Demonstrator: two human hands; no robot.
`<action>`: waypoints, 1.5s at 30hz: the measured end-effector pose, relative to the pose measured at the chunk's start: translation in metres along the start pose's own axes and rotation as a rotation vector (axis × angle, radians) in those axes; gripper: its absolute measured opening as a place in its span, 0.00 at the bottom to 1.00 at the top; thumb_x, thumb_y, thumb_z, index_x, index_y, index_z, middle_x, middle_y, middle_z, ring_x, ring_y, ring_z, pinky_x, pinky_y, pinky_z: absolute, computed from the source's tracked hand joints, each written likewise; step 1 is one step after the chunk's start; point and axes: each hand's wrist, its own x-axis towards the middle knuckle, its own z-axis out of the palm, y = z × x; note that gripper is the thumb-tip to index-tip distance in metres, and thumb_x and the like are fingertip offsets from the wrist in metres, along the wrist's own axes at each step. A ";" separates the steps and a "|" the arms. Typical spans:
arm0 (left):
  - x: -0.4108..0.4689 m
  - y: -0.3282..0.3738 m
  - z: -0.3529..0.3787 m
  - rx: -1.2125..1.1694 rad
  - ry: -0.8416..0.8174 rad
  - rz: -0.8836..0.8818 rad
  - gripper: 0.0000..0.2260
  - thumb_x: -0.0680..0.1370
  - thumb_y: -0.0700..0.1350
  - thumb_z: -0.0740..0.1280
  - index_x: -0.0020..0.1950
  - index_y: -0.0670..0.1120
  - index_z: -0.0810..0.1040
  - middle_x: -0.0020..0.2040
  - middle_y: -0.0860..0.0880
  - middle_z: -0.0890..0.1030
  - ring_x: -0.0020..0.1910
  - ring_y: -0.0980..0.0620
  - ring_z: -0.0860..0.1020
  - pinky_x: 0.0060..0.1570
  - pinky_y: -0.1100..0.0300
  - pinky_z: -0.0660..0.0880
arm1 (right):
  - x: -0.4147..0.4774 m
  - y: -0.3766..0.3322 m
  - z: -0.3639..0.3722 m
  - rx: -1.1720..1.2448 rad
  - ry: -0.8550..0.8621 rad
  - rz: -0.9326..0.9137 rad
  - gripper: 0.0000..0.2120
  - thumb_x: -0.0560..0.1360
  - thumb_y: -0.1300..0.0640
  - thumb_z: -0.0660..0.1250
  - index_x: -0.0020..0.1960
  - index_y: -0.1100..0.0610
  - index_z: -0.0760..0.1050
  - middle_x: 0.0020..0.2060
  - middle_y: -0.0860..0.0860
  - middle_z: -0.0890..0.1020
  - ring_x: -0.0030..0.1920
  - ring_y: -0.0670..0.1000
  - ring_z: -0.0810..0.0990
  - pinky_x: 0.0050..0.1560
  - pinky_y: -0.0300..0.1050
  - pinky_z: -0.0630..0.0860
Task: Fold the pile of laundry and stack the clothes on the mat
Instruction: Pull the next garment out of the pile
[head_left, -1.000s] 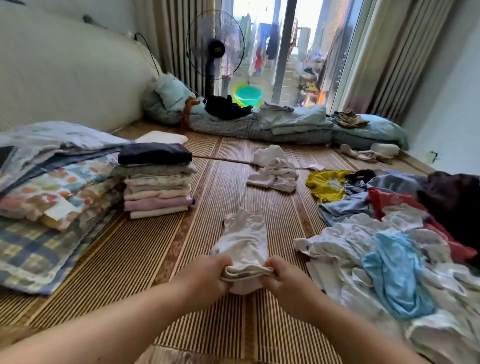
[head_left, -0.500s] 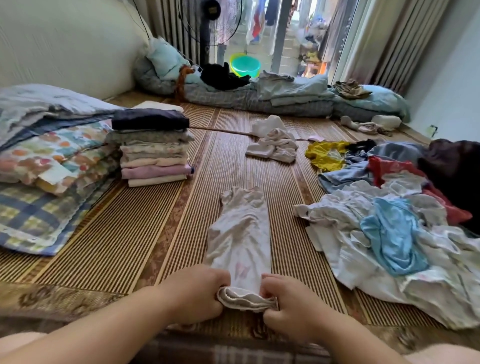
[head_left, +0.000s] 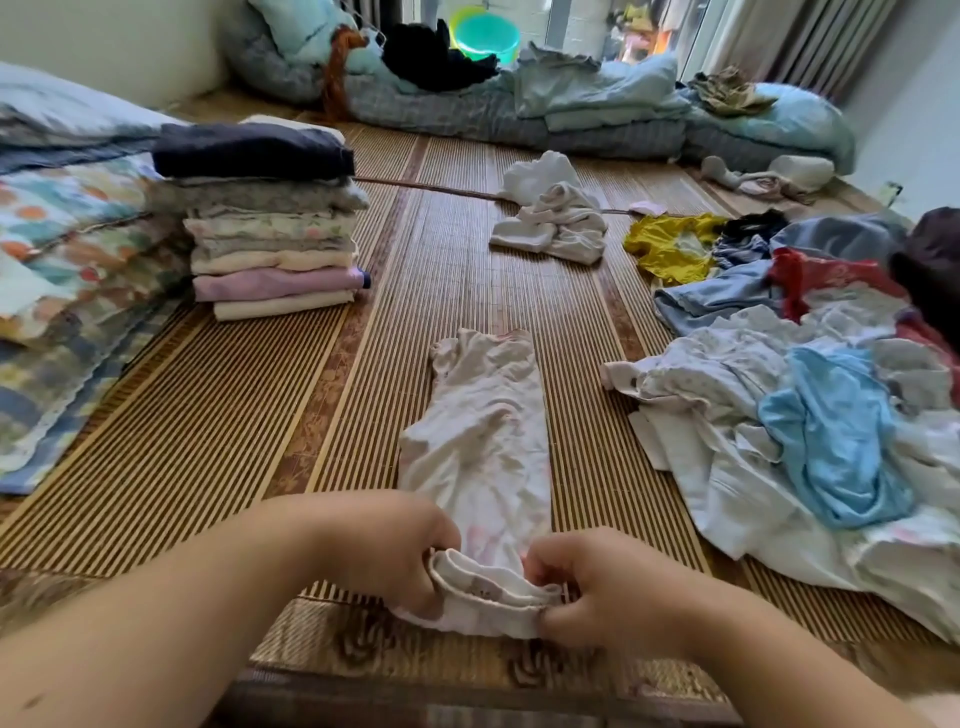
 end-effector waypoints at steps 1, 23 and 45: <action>0.001 0.000 -0.003 -0.034 -0.008 -0.005 0.04 0.71 0.49 0.71 0.39 0.56 0.76 0.37 0.58 0.80 0.32 0.62 0.75 0.36 0.64 0.71 | 0.001 0.000 -0.003 0.059 0.002 0.012 0.04 0.69 0.50 0.68 0.40 0.43 0.74 0.35 0.41 0.78 0.34 0.40 0.75 0.37 0.37 0.73; 0.032 -0.029 -0.009 0.124 0.380 -0.180 0.38 0.70 0.53 0.69 0.77 0.61 0.56 0.78 0.63 0.52 0.75 0.59 0.54 0.73 0.51 0.55 | 0.057 0.048 -0.002 -0.195 0.442 -0.070 0.25 0.72 0.39 0.68 0.68 0.44 0.73 0.66 0.38 0.74 0.68 0.38 0.67 0.73 0.49 0.63; -0.003 -0.025 -0.044 -0.602 0.368 0.007 0.11 0.68 0.53 0.63 0.28 0.50 0.74 0.33 0.55 0.78 0.31 0.54 0.76 0.37 0.60 0.74 | 0.048 0.014 -0.055 0.620 0.121 -0.052 0.07 0.68 0.53 0.64 0.34 0.53 0.78 0.32 0.50 0.77 0.35 0.50 0.75 0.39 0.44 0.74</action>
